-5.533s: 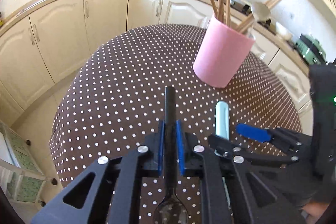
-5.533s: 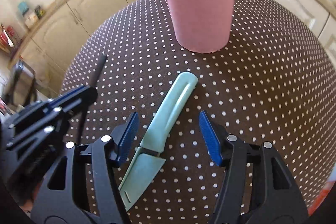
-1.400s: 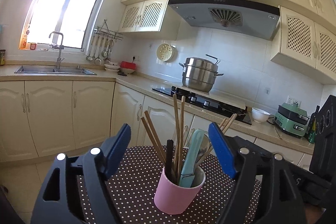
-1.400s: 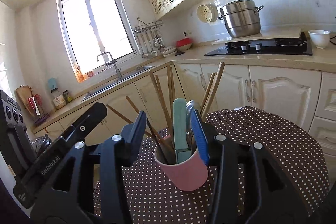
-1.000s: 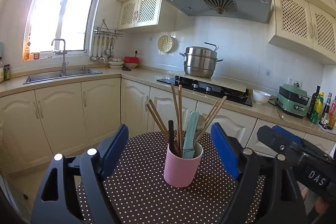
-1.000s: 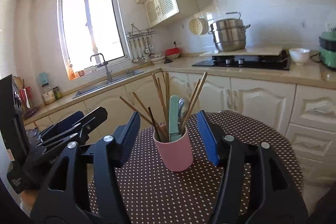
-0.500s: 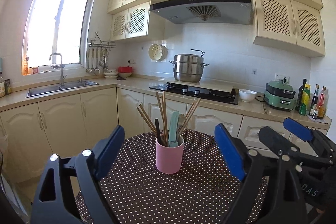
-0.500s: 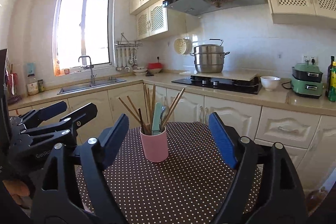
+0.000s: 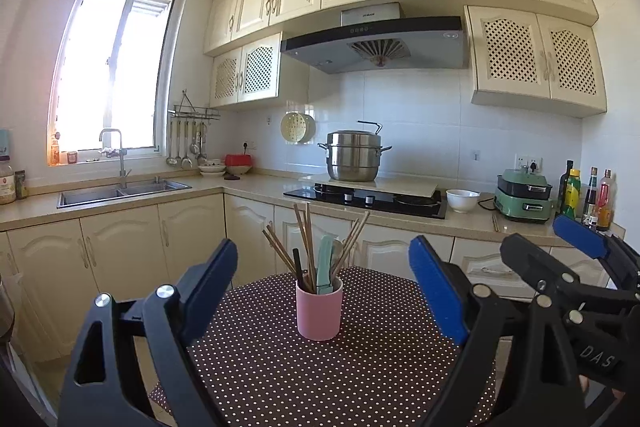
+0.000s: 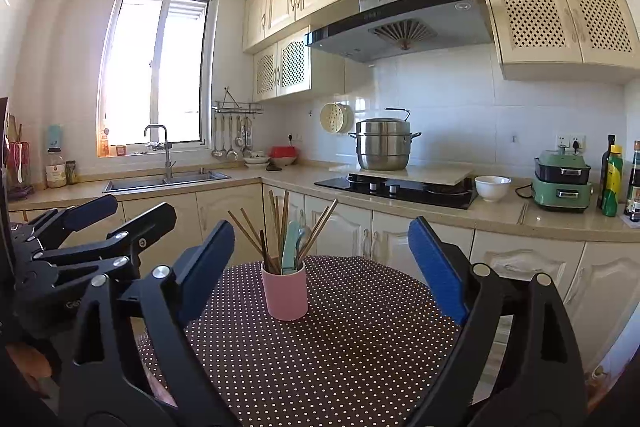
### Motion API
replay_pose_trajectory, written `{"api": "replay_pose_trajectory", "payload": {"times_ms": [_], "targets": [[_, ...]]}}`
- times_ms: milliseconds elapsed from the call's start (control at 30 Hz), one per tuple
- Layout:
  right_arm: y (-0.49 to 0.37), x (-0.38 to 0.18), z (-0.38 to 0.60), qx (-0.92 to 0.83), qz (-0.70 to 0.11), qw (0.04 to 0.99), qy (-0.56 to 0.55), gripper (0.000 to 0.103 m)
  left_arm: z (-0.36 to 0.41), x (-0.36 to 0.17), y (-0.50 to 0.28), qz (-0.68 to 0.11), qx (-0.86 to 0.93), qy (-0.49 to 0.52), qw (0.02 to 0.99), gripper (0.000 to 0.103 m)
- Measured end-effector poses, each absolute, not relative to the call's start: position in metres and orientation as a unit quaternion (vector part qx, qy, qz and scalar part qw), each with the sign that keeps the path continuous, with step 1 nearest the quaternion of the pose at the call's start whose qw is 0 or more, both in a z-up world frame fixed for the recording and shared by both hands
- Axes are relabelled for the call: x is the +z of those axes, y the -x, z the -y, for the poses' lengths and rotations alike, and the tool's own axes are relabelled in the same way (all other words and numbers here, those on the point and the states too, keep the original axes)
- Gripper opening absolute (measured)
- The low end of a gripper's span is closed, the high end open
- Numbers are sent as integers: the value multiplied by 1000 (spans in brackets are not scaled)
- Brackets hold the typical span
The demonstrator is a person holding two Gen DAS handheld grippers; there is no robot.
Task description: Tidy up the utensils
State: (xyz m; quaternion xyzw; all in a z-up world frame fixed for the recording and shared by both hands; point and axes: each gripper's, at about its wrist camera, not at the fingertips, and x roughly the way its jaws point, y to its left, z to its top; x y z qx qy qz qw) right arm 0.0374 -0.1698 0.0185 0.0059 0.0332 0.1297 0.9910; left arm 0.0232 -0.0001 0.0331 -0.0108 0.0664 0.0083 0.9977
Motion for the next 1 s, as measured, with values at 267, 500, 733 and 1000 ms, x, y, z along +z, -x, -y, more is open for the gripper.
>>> {"api": "replay_pose_trajectory", "payload": {"times_ms": [267,500,733,1000], "targets": [[-28,21,172,131,-23,991,-8,89,0,39,-13,-52,4,9,999,86],[-26,20,174,134,-25,991,-11,90,1,39,-13,-48,-5,11,999,86],[-27,20,175,135,-27,990,-13,90,2,38,-14,-42,-4,5,999,86],[-27,19,177,135,-28,990,-11,90,2,36,-16,-43,-4,4,999,86]]}}
